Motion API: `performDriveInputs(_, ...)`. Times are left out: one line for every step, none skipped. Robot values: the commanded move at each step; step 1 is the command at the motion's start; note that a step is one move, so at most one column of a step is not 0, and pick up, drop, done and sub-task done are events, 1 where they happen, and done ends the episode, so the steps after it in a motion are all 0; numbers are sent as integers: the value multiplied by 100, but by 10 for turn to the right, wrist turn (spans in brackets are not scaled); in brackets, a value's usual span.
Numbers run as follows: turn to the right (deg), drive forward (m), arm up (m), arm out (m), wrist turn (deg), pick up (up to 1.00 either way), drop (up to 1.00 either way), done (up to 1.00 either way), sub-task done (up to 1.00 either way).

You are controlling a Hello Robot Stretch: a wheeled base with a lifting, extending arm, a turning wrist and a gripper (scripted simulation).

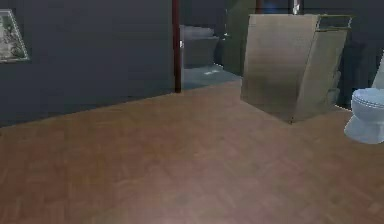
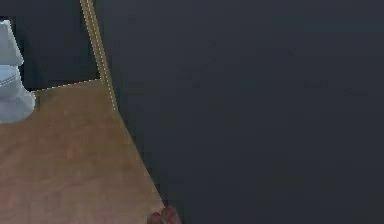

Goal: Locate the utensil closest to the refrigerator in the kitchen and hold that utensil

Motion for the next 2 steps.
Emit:
performDriveInputs(-300,0,0,0,0,0,0,0,0)
performDriveInputs(0,35,0,0,0,0,0,0,0)
